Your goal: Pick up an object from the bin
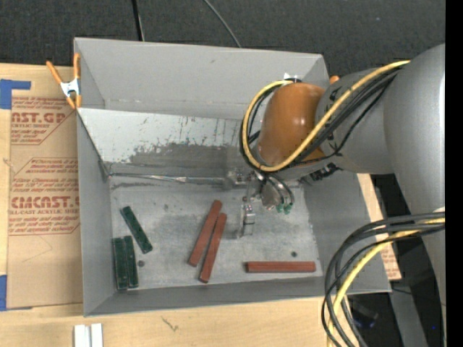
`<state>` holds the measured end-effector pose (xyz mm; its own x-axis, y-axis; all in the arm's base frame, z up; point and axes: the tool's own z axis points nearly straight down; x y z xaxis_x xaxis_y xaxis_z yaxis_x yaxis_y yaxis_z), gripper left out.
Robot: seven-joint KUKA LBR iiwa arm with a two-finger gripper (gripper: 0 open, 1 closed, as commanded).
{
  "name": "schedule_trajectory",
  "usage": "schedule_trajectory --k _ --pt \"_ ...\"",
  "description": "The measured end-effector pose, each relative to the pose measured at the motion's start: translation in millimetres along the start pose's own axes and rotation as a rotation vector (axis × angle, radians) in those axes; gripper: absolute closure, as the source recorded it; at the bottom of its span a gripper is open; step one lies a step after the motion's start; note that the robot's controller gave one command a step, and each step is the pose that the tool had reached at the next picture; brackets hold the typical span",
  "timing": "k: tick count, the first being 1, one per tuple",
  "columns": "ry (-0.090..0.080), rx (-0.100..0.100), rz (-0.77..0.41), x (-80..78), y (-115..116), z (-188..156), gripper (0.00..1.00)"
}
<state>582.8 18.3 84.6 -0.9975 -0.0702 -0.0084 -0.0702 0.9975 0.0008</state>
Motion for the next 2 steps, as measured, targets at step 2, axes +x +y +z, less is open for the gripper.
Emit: schedule_trajectory --k 2 --pt "0.008 -0.001 -0.175 43.9 -1 12 0.0"
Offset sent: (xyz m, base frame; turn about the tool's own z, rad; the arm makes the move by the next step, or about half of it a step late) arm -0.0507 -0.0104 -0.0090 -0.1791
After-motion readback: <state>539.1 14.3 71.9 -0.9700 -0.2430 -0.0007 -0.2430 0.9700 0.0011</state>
